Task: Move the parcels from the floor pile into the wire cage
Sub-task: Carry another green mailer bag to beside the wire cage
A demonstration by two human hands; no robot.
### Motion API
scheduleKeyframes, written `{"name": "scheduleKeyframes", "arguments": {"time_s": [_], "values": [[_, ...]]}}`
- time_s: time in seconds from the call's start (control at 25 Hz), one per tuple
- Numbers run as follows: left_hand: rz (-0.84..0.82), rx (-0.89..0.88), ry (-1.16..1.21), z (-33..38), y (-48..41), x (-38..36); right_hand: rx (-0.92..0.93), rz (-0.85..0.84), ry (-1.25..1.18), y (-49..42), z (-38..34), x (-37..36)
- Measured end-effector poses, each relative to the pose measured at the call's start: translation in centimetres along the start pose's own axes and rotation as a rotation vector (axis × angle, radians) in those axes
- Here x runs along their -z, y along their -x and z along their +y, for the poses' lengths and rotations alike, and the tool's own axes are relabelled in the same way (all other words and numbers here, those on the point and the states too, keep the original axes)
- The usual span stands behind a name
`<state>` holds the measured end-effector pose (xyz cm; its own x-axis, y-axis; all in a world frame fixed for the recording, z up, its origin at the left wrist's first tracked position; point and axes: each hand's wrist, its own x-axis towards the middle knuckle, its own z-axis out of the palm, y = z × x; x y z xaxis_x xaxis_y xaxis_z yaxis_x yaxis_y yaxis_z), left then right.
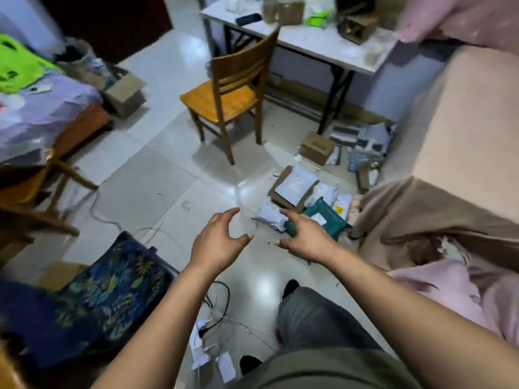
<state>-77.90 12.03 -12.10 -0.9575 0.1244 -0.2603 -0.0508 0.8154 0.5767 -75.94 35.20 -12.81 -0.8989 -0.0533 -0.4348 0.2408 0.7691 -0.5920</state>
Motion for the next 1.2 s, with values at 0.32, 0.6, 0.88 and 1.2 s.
{"name": "scheduleKeyframes", "arguments": {"time_s": [0.32,0.6,0.88,1.2], "values": [[-0.21,-0.24,-0.009,8.8,-12.4,-8.7,-0.307,0.123,-0.189,-5.0,11.4,3.8],[-0.479,-0.257,-0.304,10.6,-21.7,-14.6,-0.492,0.179,-0.296,-9.5,17.6,4.8],[-0.658,-0.26,-0.289,9.8,-33.2,-23.2,-0.66,0.215,-0.434,-19.6,25.3,1.8],[-0.783,-0.363,-0.399,2.9,-47.4,-45.9,-0.878,0.196,-0.474,-33.6,42.9,-11.7]]}}
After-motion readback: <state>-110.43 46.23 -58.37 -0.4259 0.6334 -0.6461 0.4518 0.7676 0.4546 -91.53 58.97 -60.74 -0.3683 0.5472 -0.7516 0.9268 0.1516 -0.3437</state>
